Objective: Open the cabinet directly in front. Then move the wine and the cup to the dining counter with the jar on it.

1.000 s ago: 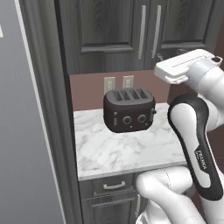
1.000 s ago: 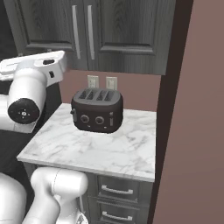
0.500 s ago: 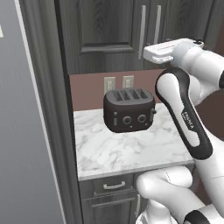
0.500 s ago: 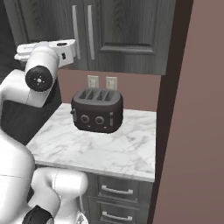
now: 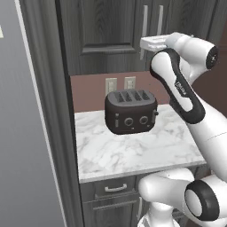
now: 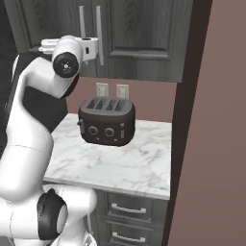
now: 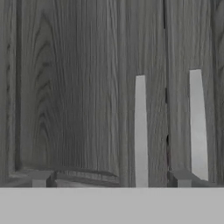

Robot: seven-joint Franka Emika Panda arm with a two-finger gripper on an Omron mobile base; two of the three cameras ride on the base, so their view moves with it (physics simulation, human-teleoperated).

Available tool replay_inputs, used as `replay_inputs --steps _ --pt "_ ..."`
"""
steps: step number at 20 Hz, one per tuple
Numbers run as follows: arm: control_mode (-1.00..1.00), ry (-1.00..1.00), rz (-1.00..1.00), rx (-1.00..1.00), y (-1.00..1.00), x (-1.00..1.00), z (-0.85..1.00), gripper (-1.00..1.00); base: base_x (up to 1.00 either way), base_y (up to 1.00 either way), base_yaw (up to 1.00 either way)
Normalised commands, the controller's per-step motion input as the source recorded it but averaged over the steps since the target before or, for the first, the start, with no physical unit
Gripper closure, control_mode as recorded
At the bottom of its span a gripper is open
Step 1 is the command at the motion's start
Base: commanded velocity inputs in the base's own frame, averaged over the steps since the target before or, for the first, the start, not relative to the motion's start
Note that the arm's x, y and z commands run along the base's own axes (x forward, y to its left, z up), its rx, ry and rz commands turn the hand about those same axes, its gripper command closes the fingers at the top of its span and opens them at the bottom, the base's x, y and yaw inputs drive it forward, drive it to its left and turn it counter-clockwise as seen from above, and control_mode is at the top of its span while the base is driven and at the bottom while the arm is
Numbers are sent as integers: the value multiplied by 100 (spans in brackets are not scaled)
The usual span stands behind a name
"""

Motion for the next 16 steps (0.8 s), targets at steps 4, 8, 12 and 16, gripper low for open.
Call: replay_inputs --steps 4,8,12,16 --pt "-100 4 0 0 0 64 -4 -100 0 0 0" --pt "-100 4 0 0 0 58 -8 -100 0 0 0" --pt "-100 3 0 0 0 59 -12 -100 0 0 0" --pt "-100 1 0 0 0 65 -11 -100 0 0 0"
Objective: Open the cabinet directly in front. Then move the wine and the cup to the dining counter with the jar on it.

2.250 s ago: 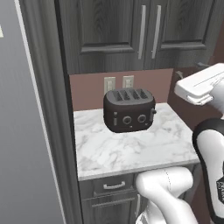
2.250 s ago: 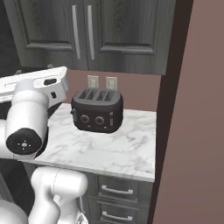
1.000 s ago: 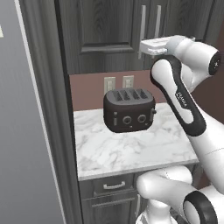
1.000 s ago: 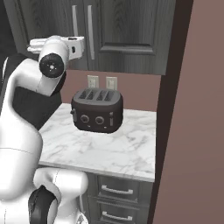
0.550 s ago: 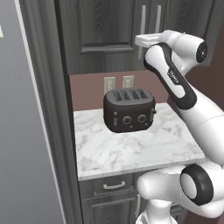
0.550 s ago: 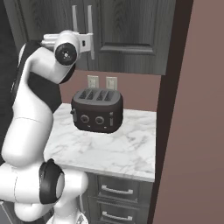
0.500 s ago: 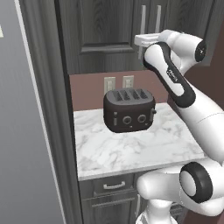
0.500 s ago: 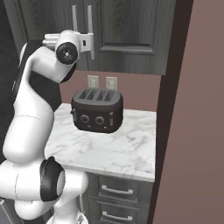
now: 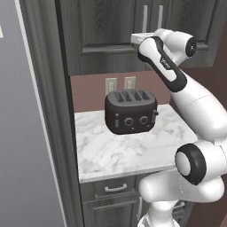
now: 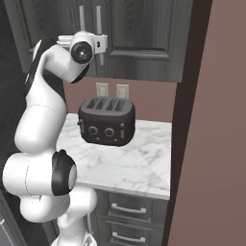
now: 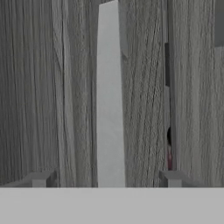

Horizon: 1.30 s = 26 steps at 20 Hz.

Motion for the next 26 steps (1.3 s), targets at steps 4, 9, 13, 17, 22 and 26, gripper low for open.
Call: replay_inputs --steps 4,9,13,17,22,26 --pt "-100 1 0 0 0 67 -11 -100 0 0 0" --pt "-100 0 0 0 0 61 -9 -100 0 0 0" --pt "-100 0 0 0 0 9 0 100 0 0 0" --pt "-100 0 0 0 0 0 0 100 0 0 0" --pt "-100 -3 0 0 0 -27 5 100 0 0 0" --pt "-100 -4 0 0 0 -77 22 100 0 0 0"
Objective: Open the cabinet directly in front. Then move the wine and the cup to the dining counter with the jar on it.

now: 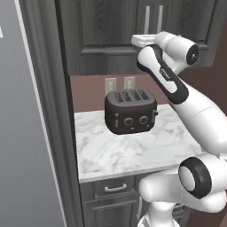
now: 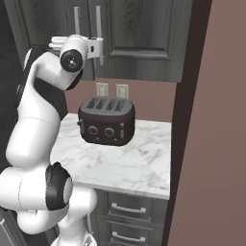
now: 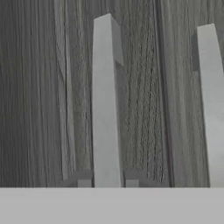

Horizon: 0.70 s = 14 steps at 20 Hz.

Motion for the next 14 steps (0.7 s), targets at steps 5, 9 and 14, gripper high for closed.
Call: replay_inputs --steps 5,9,14 --pt "-100 -3 -5 -1 17 -88 21 100 0 0 0" --pt "-100 0 -15 0 37 -87 17 100 0 0 0" --pt "-100 4 -24 -4 60 -87 12 100 0 0 0"
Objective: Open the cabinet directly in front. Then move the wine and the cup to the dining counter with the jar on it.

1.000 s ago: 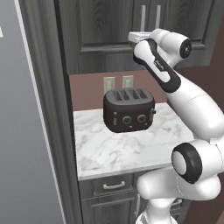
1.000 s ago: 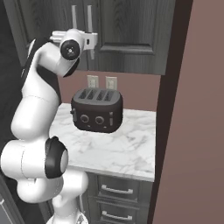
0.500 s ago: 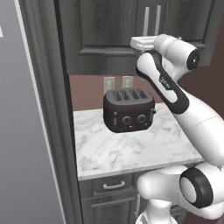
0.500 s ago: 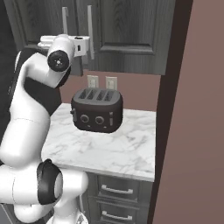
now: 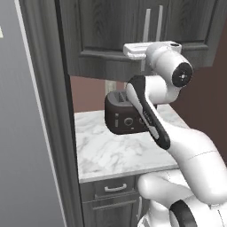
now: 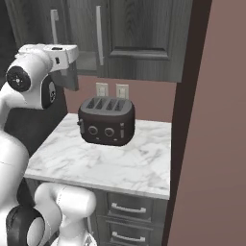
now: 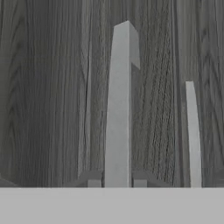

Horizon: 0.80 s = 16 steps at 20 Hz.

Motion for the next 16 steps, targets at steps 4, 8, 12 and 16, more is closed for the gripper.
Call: replay_inputs --steps 4,8,12,16 --pt "-100 8 -26 -4 58 -89 7 100 0 0 0" --pt "-100 12 -28 -9 74 -77 0 100 0 0 0" --pt "-100 13 -24 -10 75 -59 -3 -100 0 0 0" --pt "-100 2 -1 -3 14 -5 -1 -100 0 0 0"
